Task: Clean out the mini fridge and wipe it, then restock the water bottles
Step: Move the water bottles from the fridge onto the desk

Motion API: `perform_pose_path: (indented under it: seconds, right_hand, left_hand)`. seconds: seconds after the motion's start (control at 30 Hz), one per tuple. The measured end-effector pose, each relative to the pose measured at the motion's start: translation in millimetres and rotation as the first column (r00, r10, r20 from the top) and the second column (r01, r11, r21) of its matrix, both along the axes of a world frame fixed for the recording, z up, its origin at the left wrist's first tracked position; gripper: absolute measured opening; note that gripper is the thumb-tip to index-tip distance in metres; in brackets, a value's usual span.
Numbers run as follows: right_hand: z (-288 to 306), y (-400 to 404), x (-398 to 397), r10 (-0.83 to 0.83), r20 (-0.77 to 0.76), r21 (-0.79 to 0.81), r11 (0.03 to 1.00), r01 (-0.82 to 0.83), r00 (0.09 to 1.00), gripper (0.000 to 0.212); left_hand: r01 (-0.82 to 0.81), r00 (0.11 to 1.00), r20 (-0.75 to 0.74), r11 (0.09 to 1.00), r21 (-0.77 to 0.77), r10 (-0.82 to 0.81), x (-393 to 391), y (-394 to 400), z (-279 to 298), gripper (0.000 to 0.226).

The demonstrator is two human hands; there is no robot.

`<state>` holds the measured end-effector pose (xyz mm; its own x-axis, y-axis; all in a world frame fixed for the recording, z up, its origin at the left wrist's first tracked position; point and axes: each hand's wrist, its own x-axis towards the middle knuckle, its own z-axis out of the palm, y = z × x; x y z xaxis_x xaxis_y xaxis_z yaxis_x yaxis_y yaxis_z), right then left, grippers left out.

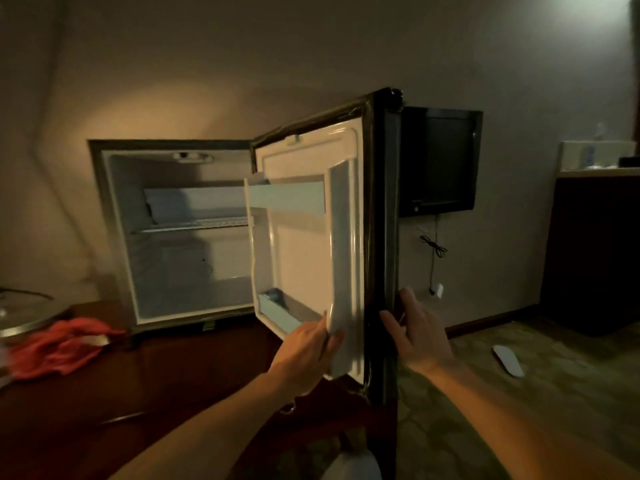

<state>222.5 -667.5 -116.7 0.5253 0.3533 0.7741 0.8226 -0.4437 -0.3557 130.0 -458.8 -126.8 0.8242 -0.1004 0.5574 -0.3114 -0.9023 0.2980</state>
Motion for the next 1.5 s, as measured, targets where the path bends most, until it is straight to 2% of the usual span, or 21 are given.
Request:
perform_pose_path:
  seconds: [0.1,0.17,0.27,0.37,0.43,0.67,0.9,1.03,1.17,1.3,1.5]
  right_hand:
    - [-6.4,30.1,-25.2,0.108,0.027,-0.058,0.993,-0.106,0.994,0.069]
    - [-6.4,54.4,-41.2,0.15,0.156,-0.083,0.987,-0.139,0.976,0.069]
    - [-2.6,98.8,-65.6,0.24,0.31,-0.08,0.971,-0.227,0.92,0.05]
    - [-2.6,147.3,-87.7,0.298,0.335,-0.082,0.954,-0.288,0.894,0.048]
    - [-3.6,178.8,-102.6,0.31,0.323,-0.099,0.951,-0.293,0.894,0.05]
    - [-3.7,268.6,-132.0,0.274,0.243,-0.16,0.957,-0.24,0.931,0.057]
    - [-8.2,356.4,-142.0,0.273,0.207,-0.318,0.927,-0.2,0.939,0.045]
    - [-10.6,403.4,-139.6,0.231,0.157,-0.415,0.898,-0.148,0.96,0.051]
    - [-10.7,442.2,-130.8,0.182,0.067,-0.514,0.849,-0.122,0.981,0.053]
    - [-13.8,472.8,-111.9,0.137,0.022,-0.559,0.823,-0.101,0.99,0.055]
    - [-21.0,507.8,-85.0,0.058,-0.007,-0.587,0.808,-0.051,0.998,0.063]
  left_hand:
    - [-0.004,0.999,-0.04,1.0,-0.023,0.003,-37.9,39.0,0.7,0.071]
    - [-0.059,0.996,-0.063,0.998,-0.004,0.058,-60.1,66.5,2.3,0.082]
    - [-0.171,0.983,-0.085,0.984,-0.056,0.166,-89.9,105.5,3.2,0.084]
    - [-0.289,0.957,-0.02,0.955,-0.069,0.288,-116.6,144.0,1.4,0.072]
    - [-0.372,0.927,0.008,0.924,-0.093,0.374,-136.0,171.0,-1.3,0.057]
    - [-0.579,0.812,0.032,0.81,-0.093,0.583,-185.2,245.6,-9.0,0.042]
    - [-0.696,0.716,0.039,0.717,-0.039,0.698,-202.4,292.3,-10.8,0.044]
    - [-0.728,0.685,0.039,0.686,-0.011,0.728,-200.3,317.2,-15.6,0.044]
    - [-0.75,0.66,-0.029,0.66,0.044,0.751,-188.0,348.2,-25.5,0.043]
    - [-0.764,0.628,-0.108,0.637,0.103,0.771,-171.0,380.6,-32.8,0.055]
    - [-0.789,0.553,-0.158,0.576,0.213,0.818,-146.7,427.3,-35.5,0.056]
